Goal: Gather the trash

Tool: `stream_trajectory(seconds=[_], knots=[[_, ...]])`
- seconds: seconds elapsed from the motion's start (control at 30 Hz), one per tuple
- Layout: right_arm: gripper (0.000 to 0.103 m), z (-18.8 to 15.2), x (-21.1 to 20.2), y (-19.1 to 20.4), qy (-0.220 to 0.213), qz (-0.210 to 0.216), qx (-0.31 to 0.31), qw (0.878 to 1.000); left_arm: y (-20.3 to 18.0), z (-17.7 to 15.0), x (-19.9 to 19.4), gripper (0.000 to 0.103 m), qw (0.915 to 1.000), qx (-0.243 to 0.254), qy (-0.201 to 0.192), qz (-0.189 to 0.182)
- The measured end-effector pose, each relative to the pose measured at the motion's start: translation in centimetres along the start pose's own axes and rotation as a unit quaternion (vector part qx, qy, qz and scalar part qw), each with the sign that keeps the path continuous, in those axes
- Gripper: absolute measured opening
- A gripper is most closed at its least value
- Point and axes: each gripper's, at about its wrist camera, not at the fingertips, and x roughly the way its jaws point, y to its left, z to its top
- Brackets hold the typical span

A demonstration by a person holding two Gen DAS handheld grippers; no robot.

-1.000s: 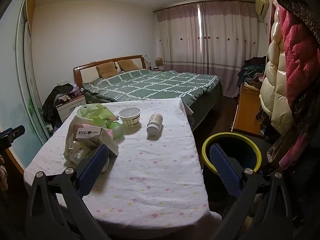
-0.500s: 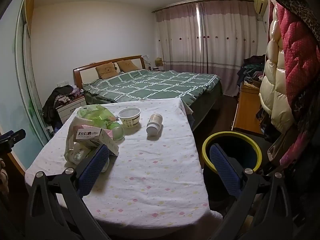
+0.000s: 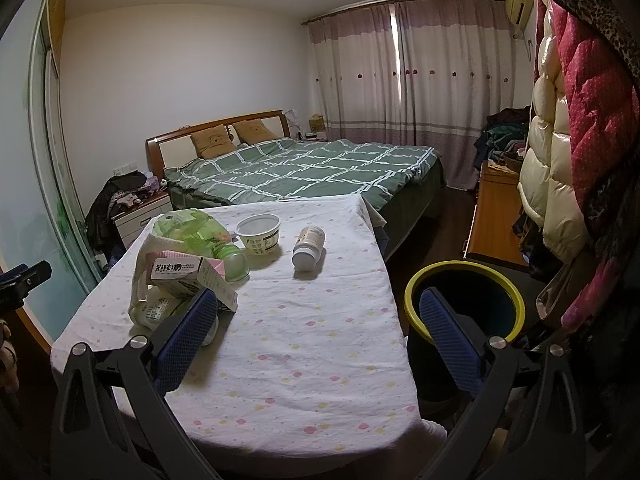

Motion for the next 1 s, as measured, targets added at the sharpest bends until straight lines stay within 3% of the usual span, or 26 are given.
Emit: stream_trajectory(seconds=[1.0], knots=[[0.097, -0.33, 0.48, -0.02, 0.004, 0.001, 0.009, 1.000, -0.31, -0.21, 0.30, 0.099, 1.0000, 0.002, 0.004, 0.001]])
